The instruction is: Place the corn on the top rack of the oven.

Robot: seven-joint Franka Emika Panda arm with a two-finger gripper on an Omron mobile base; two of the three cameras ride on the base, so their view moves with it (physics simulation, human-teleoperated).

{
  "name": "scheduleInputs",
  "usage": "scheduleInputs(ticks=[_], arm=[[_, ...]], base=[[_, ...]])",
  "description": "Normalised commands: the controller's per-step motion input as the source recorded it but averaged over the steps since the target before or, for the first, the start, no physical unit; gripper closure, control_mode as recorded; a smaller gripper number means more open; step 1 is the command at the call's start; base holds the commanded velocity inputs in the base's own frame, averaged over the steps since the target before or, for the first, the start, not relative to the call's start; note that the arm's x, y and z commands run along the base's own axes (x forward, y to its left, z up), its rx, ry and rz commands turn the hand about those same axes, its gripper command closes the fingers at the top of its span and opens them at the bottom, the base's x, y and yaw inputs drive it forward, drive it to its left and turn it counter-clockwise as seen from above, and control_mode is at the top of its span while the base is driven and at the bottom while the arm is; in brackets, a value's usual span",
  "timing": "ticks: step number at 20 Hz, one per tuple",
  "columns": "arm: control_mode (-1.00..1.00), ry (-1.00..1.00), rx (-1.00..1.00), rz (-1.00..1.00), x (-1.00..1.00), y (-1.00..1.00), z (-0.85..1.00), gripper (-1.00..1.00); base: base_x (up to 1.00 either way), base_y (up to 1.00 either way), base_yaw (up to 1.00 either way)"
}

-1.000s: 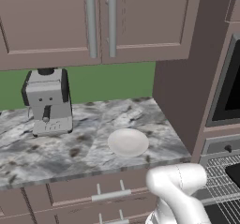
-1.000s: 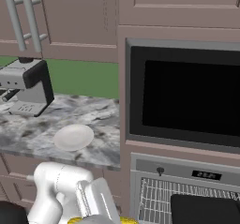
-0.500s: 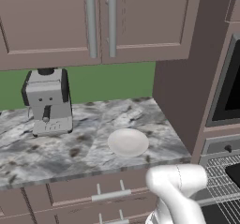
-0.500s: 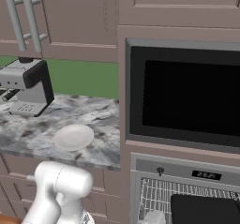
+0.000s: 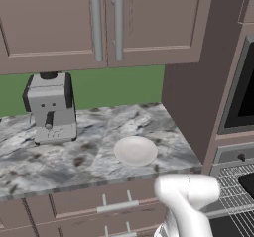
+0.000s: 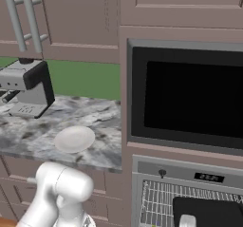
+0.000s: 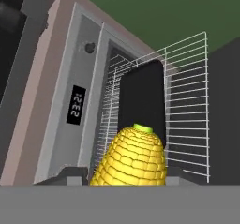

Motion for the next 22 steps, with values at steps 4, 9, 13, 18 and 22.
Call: scheduleInputs(ticks=[4, 9, 13, 18, 22], arm=[[-1.0, 0.0, 0.05, -0.03, 0.98, -0.39, -0.94, 1.0], [-1.0, -0.02, 0.07, -0.01, 0.8, -0.51, -0.75, 1.0], [-1.0, -0.05, 0.14, 0.0, 0.46, -0.69, -0.5, 1.0], [-1.0, -0.07, 0.15, 0.0, 0.24, -0.52, -0.33, 1.0], [-1.0, -0.11, 0.1, 0.0, 0.0, -0.18, -0.22, 1.0]], base=[[0.0, 0.0, 0.0], [0.0, 0.0, 0.0], [0.0, 0.0, 0.0], [0.0, 0.0, 0.0], [0.0, 0.0, 0.0]])
